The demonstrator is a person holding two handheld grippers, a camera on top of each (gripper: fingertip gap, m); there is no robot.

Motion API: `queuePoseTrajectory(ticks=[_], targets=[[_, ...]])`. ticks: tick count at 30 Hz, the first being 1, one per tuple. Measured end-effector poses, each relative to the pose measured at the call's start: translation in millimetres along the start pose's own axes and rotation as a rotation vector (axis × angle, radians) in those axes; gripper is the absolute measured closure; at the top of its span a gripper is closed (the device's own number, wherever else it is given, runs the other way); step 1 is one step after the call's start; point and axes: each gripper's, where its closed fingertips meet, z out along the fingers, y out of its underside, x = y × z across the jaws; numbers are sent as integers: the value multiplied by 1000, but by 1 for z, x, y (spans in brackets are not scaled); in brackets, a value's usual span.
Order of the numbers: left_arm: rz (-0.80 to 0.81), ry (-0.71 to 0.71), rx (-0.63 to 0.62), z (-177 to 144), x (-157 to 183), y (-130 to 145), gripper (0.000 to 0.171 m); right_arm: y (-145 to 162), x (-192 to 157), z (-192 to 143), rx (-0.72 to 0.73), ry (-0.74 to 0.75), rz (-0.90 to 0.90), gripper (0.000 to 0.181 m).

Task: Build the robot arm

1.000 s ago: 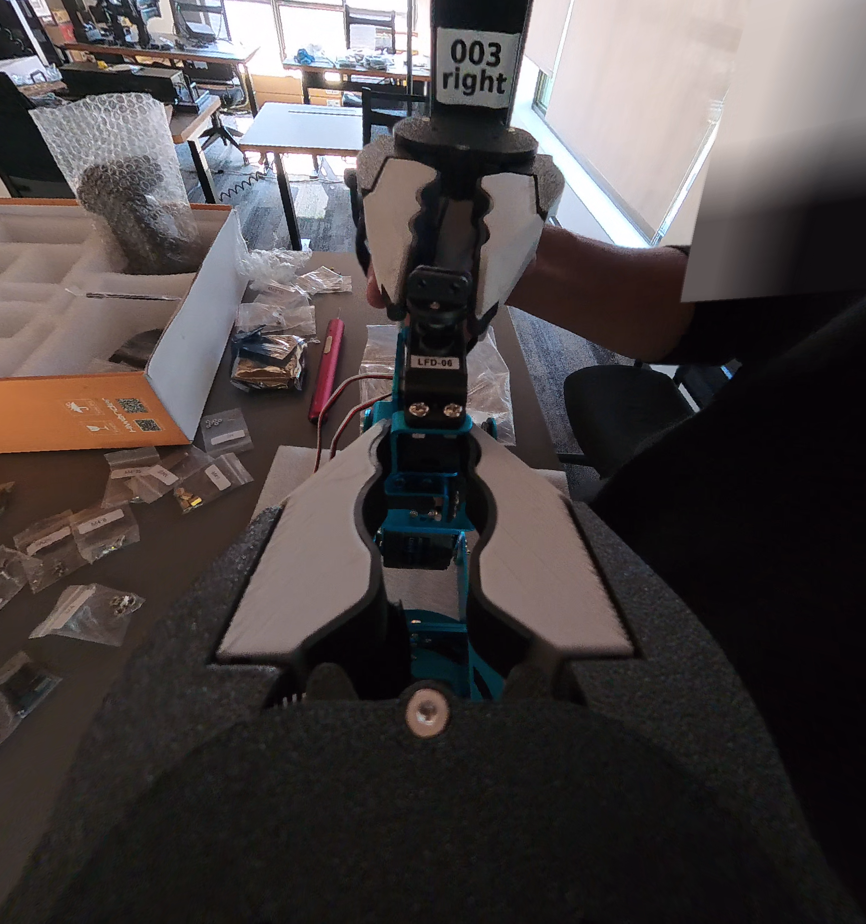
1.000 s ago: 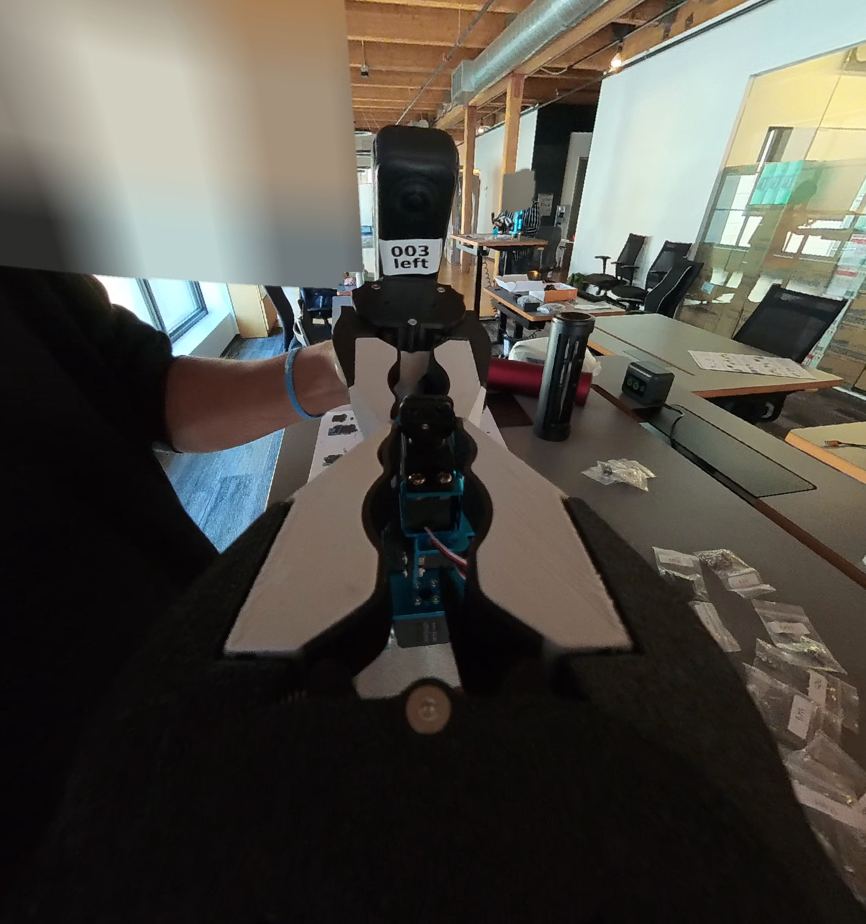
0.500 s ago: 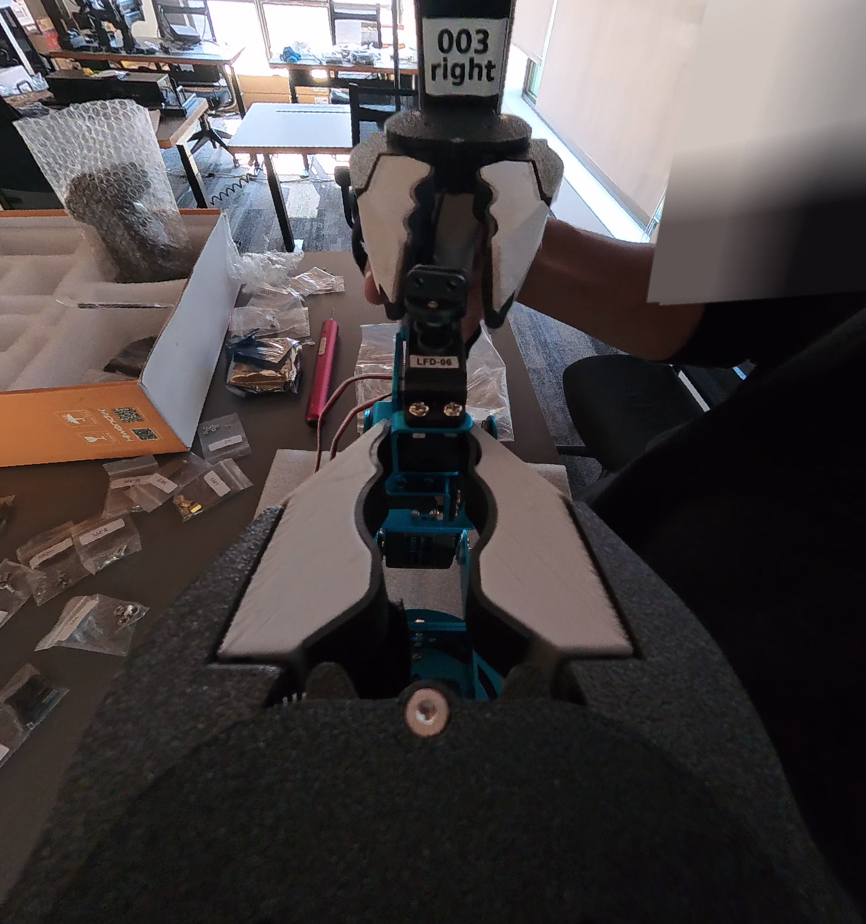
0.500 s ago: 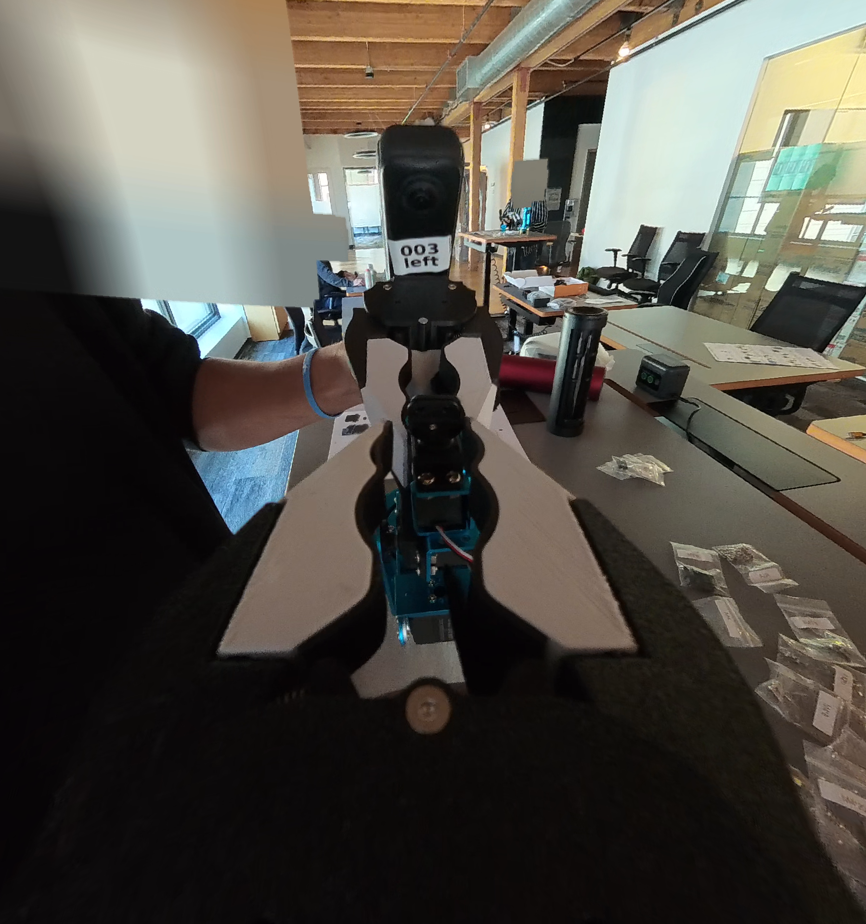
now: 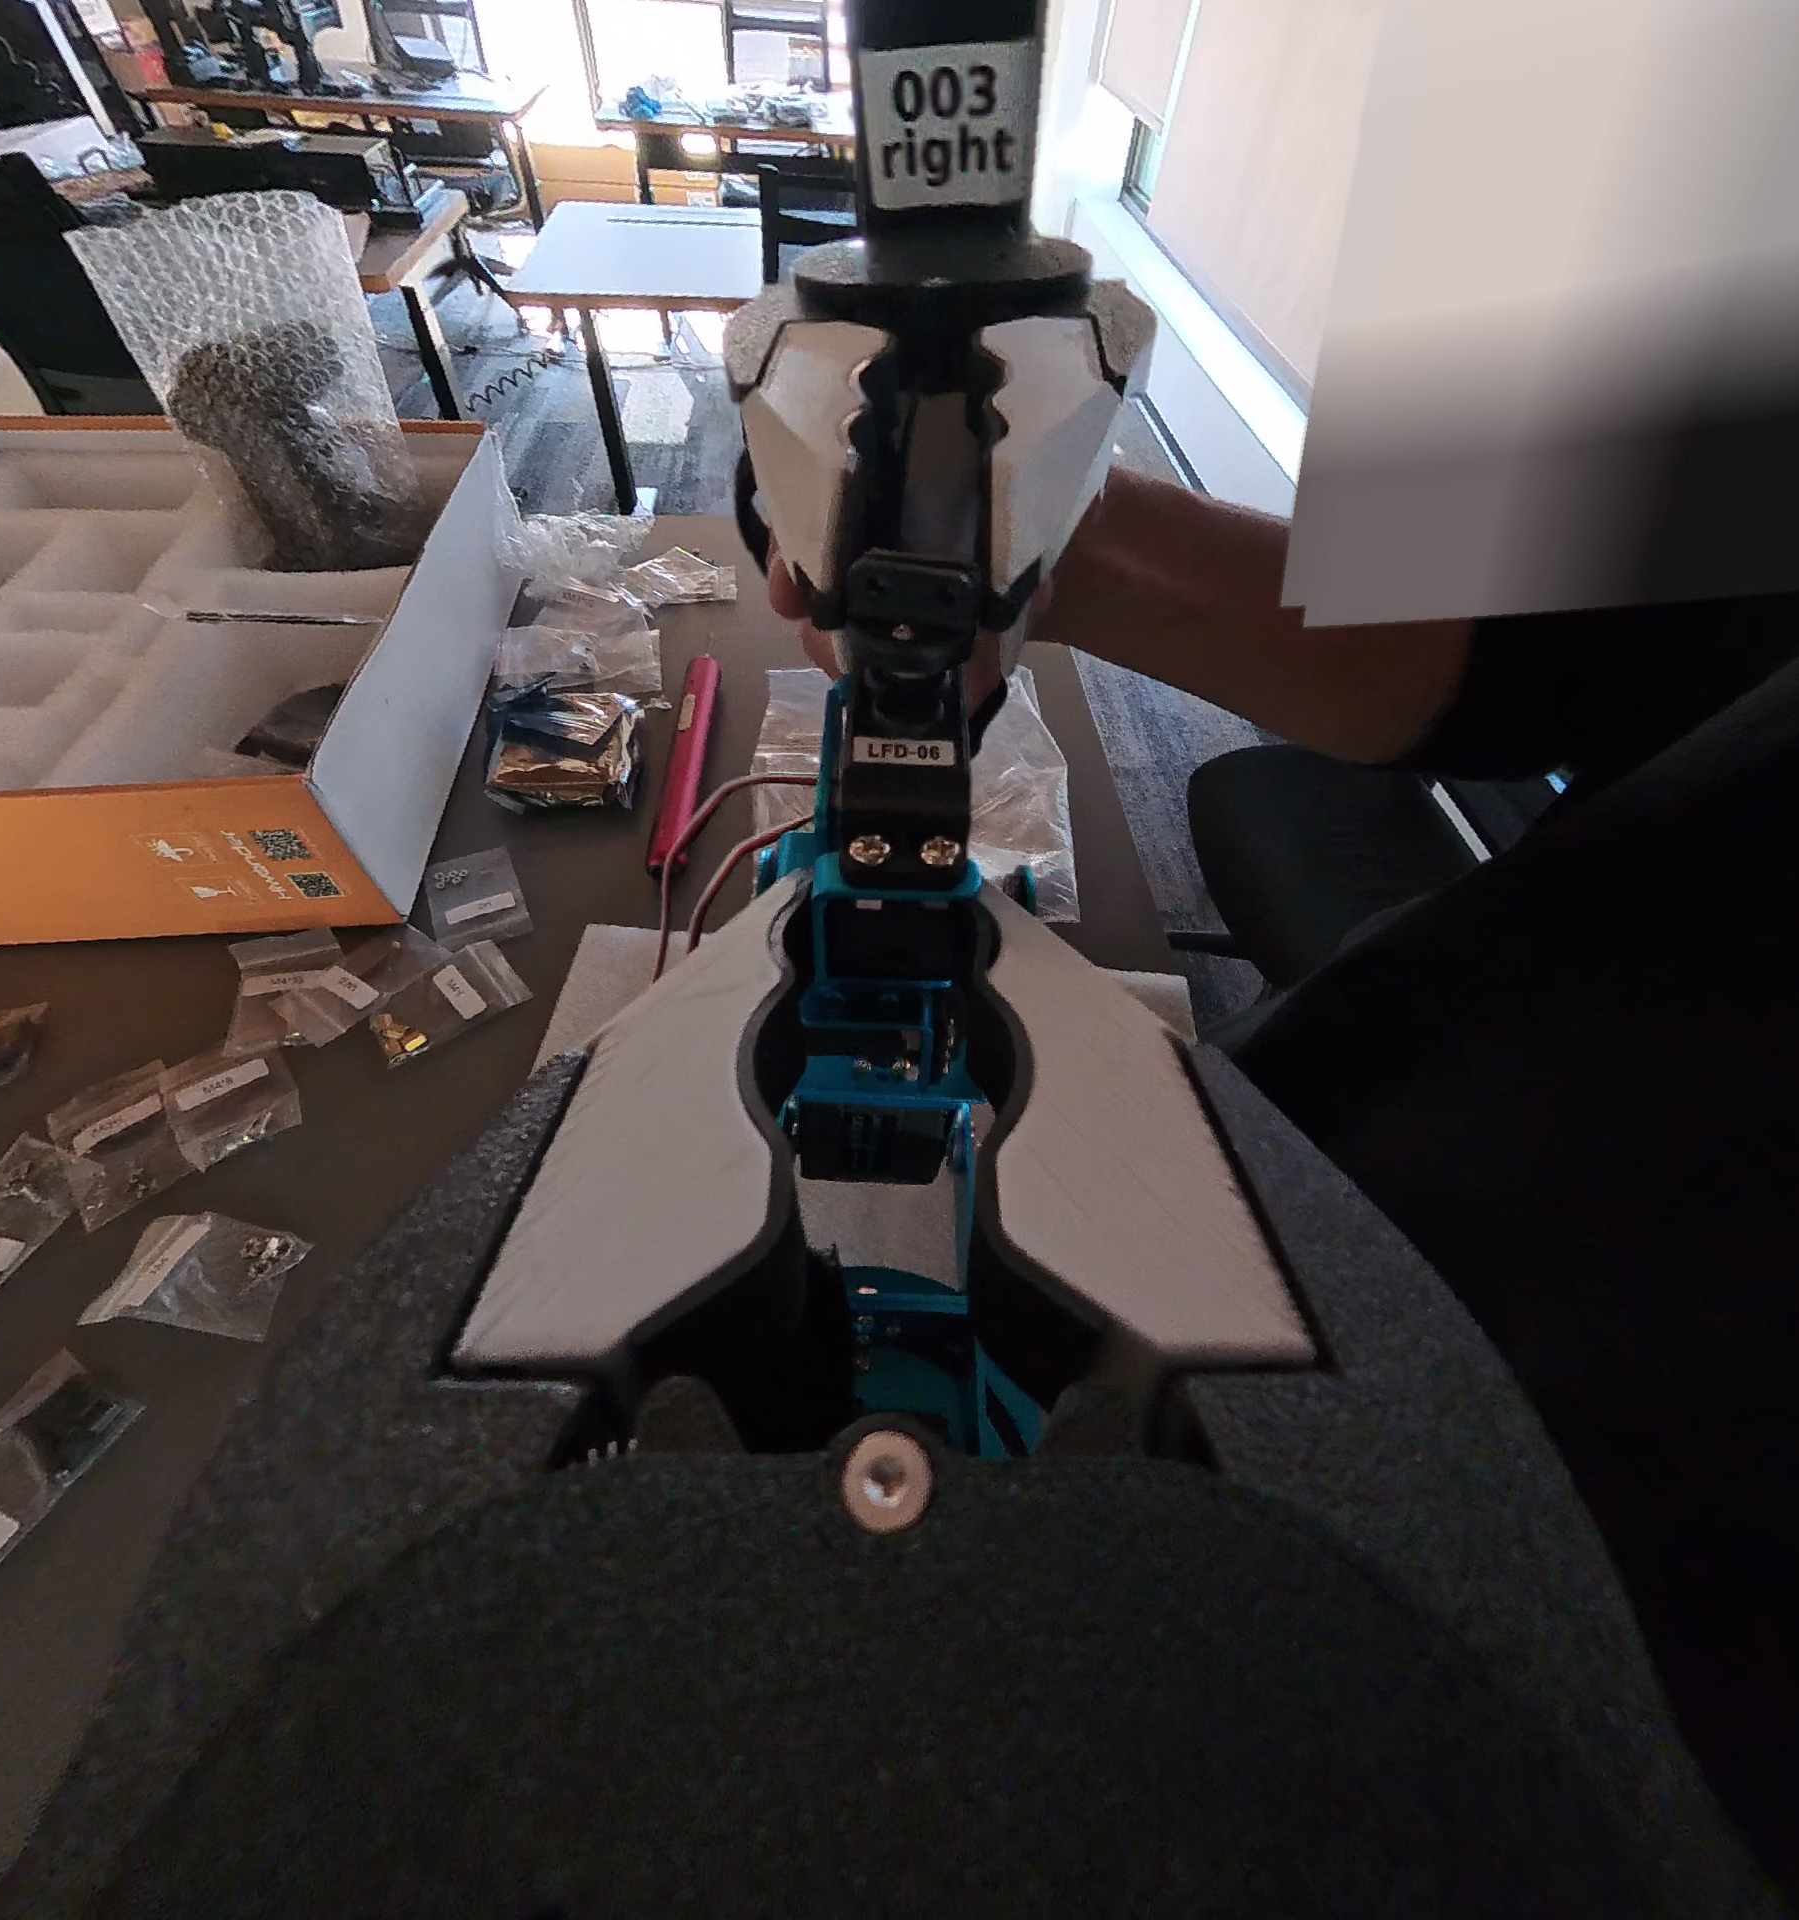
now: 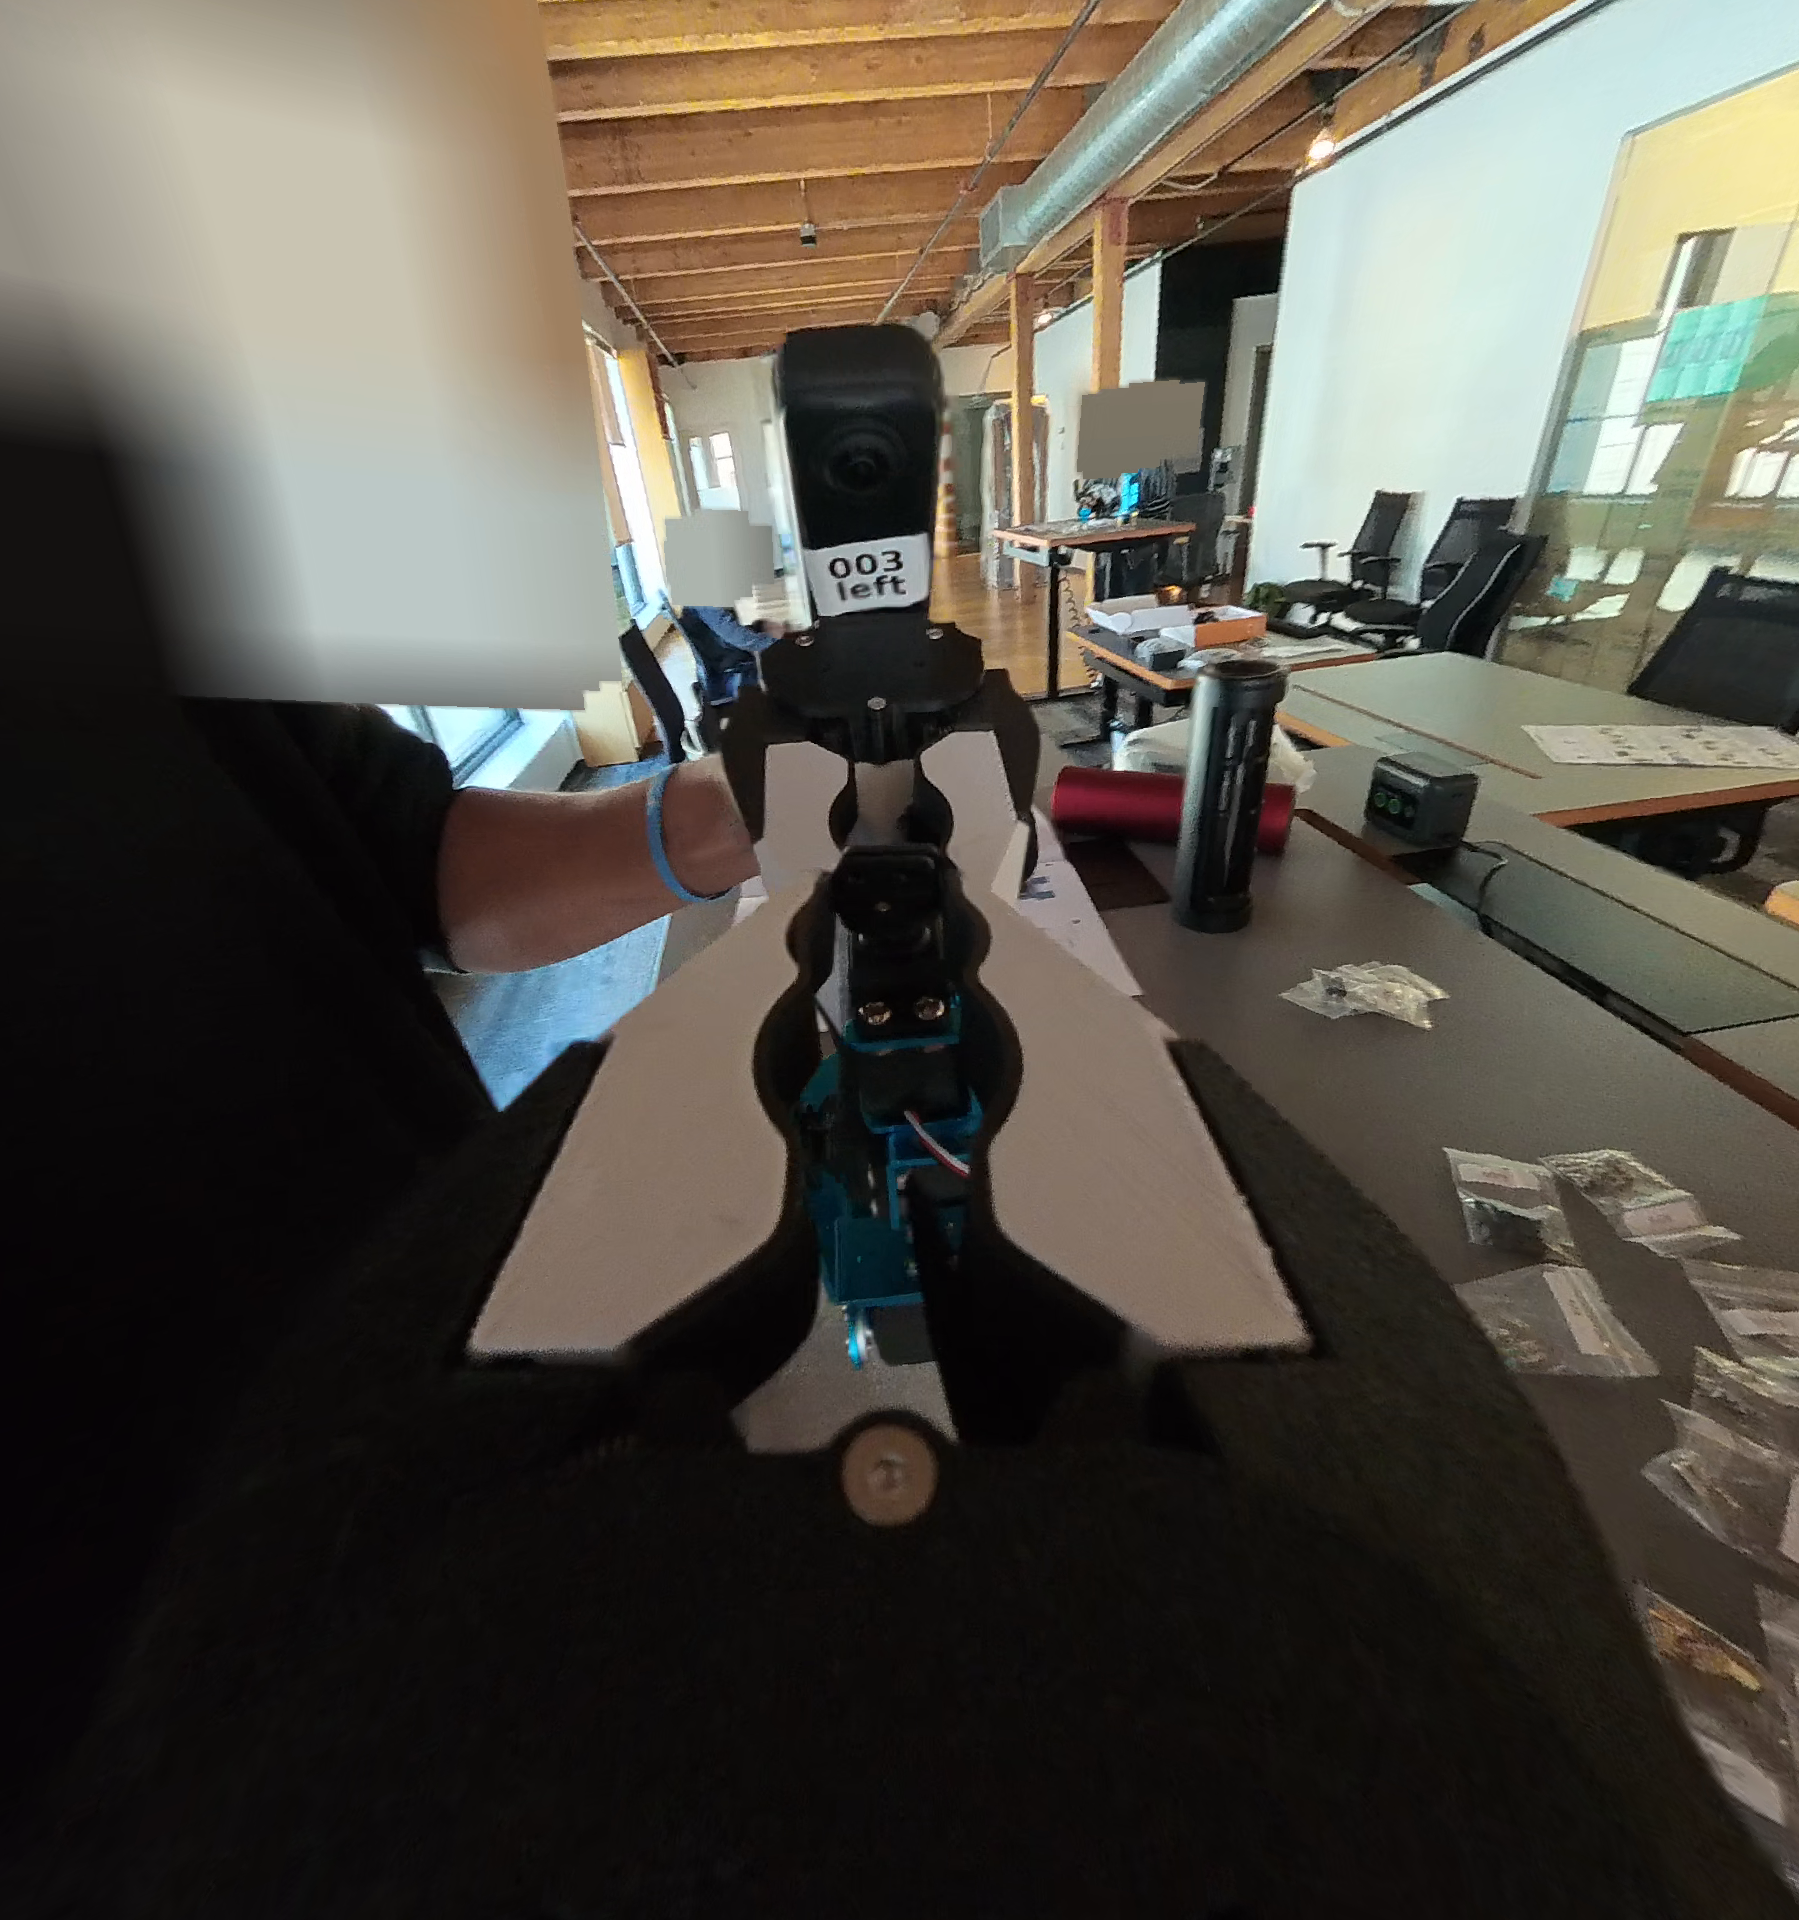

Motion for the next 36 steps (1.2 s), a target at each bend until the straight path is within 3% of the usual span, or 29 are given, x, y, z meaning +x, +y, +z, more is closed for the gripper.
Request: queuePoseTrajectory(ticks=[21, 36], targets=[[20, -39, -31, 2, 0, 5, 147, 0, 1, 3, 13, 146, -123, 165], [44, -2, -34, -2, 4, -2, 147, -3, -5, -1, 18, -24, -61, 165]])
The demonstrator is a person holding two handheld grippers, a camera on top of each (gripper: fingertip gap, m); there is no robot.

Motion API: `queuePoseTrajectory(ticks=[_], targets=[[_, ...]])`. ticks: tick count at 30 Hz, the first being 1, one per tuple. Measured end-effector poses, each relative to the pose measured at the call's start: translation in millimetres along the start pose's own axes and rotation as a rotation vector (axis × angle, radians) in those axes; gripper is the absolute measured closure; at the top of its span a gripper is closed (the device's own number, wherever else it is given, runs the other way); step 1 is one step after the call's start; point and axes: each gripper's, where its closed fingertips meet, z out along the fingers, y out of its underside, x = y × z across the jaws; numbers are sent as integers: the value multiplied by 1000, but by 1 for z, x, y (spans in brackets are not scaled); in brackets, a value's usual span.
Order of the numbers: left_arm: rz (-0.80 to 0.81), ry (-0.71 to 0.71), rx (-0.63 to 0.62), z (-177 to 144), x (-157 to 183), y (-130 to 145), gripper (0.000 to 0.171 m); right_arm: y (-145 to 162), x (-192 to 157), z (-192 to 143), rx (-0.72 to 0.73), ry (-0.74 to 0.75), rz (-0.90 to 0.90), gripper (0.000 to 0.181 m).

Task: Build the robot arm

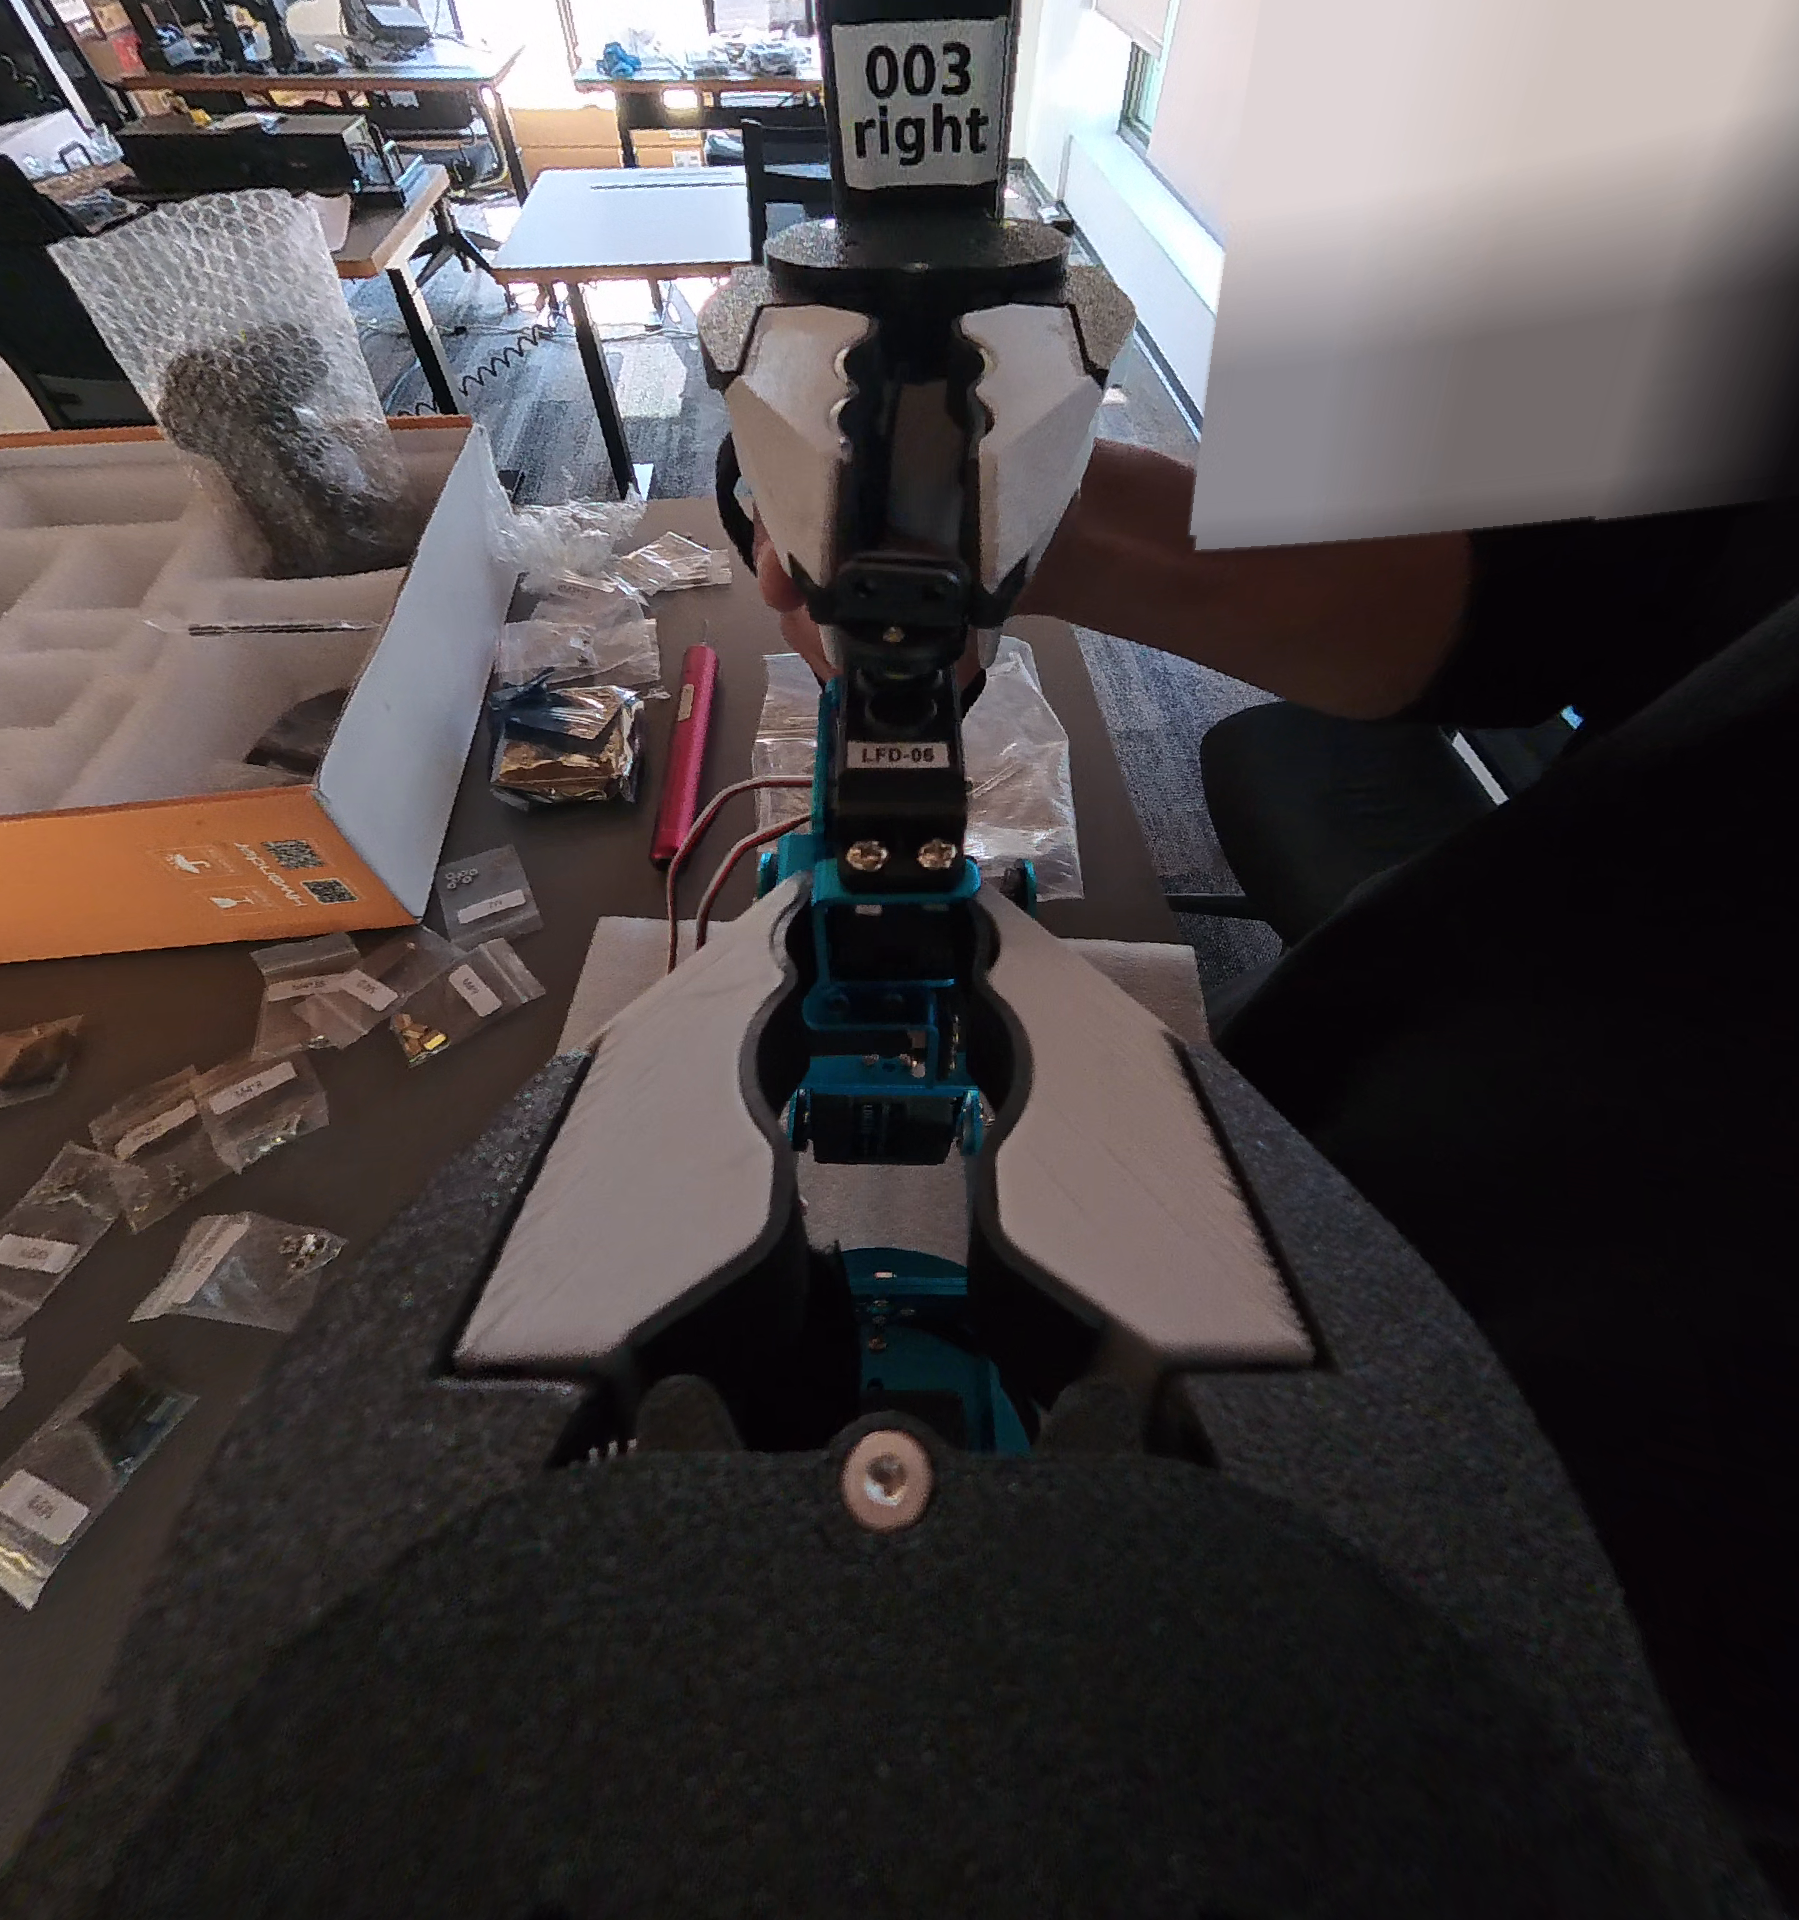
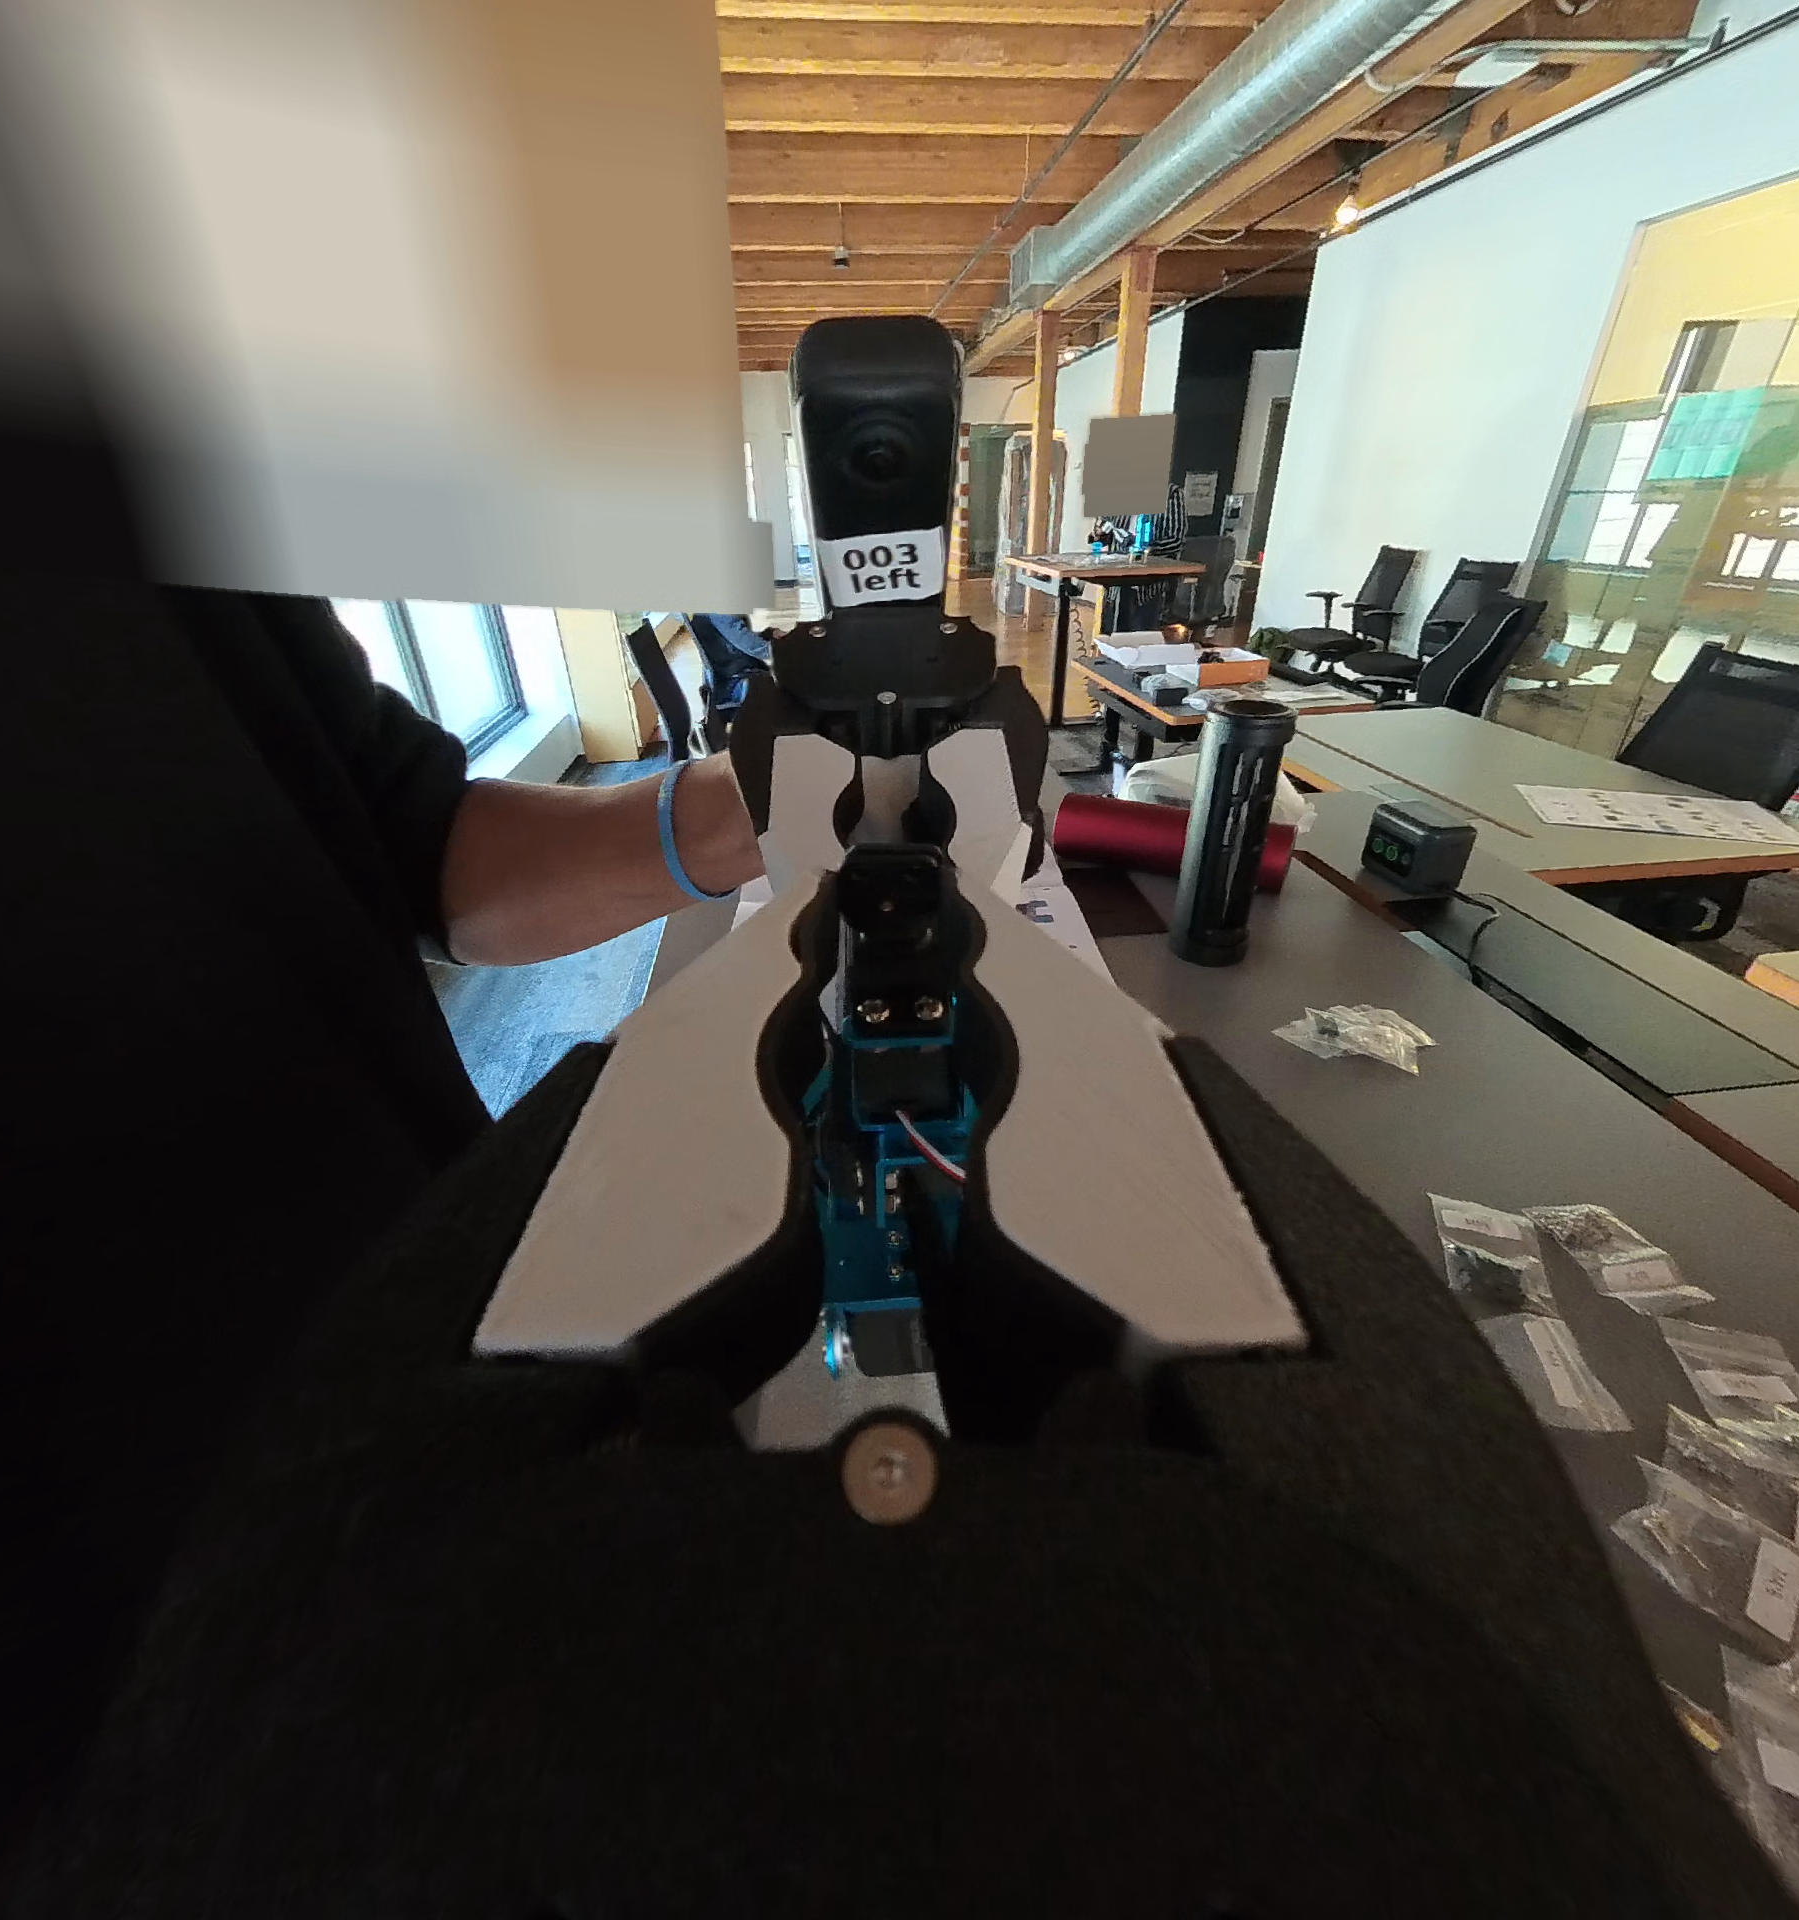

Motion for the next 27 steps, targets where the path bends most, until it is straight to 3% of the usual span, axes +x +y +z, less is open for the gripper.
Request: queuePoseTrajectory(ticks=[27], targets=[[-15, -23, 13, -2, -7, 0, 147, -1, 9, 2, 34, 120, -51, 165]])
